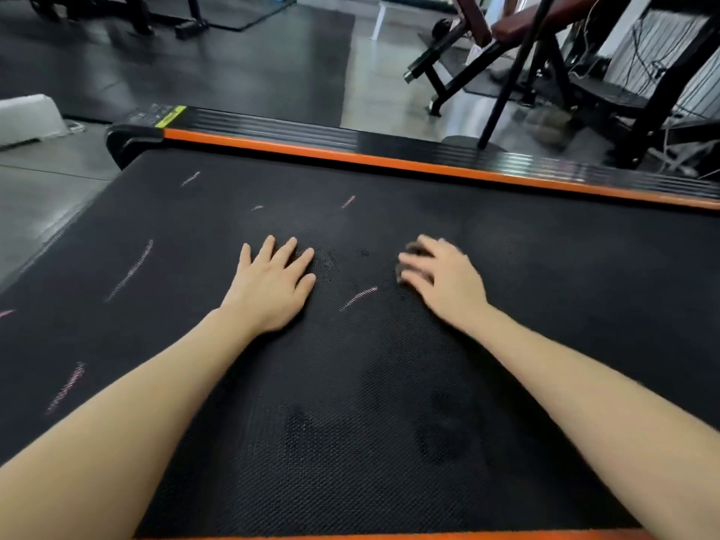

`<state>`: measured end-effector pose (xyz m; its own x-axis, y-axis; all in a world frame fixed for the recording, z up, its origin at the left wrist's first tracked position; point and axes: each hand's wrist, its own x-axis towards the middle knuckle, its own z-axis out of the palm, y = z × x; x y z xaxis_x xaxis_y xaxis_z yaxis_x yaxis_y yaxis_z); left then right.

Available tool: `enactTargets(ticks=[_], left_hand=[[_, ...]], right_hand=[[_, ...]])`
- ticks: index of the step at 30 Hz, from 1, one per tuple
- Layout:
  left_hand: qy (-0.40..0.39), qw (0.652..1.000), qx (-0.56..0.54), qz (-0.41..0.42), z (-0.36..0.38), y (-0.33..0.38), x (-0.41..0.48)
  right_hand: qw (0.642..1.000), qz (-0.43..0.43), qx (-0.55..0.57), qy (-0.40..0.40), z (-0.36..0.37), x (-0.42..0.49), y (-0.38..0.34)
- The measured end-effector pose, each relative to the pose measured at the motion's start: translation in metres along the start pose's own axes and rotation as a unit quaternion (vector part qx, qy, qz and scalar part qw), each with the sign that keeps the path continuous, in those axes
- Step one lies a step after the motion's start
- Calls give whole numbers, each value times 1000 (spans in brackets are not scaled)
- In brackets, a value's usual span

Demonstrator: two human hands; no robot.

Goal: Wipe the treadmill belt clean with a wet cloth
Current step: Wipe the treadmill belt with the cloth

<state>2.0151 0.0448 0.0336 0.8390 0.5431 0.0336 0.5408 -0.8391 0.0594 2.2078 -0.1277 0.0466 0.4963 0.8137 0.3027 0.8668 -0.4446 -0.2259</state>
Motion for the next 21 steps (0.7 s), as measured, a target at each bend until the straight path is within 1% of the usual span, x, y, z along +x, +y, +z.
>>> enactTargets(ticks=[1,2,3,4,6,8,10,11,12,13,14,15,16,17,18,21], left_hand=[[2,1000,2,-1,1,0,0],[5,1000,6,-2,3,0,0],[7,1000,8,-2,4,1,0],[7,1000,7,-2,4,1,-1],[13,1000,2,-5,5,2,-2],[20,1000,5,-7,5,2,-2],[18,1000,5,-7,5,1,-5],[17,1000,5,-4,5,1,-7],[15,1000,-4,1,3,0,-8],[11,1000,-23,4,2,-1,-9],[6,999,-44,0,0,-2,-10],[4,998,-62,-8,-1,-3,-9],[4,997,-74,-16,-2,-4,-7],[4,997,-80,-22,-4,-4,-6],[6,996,-81,-26,-4,-4,-6],[18,997,-70,-23,-3,-3,-7]], right_hand=[[997,74,4,2,6,12,1],[994,113,-4,3,12,19,-2],[994,111,-11,-1,16,20,-8],[997,76,-10,-5,16,16,-18],[999,-46,15,-12,16,-9,-48],[984,-173,44,-18,15,-47,-71],[966,-251,47,-39,6,-57,-70],[963,-264,35,-27,5,-48,-58],[971,-238,24,-7,6,-34,-43],[986,-163,24,8,4,-18,-28],[998,-60,32,17,3,-2,-17],[999,41,33,11,5,10,-13],[995,97,19,-1,9,17,-16],[995,96,0,-9,14,14,-25],[998,55,-8,-14,16,7,-37],[992,-119,30,-12,14,-34,-69]])
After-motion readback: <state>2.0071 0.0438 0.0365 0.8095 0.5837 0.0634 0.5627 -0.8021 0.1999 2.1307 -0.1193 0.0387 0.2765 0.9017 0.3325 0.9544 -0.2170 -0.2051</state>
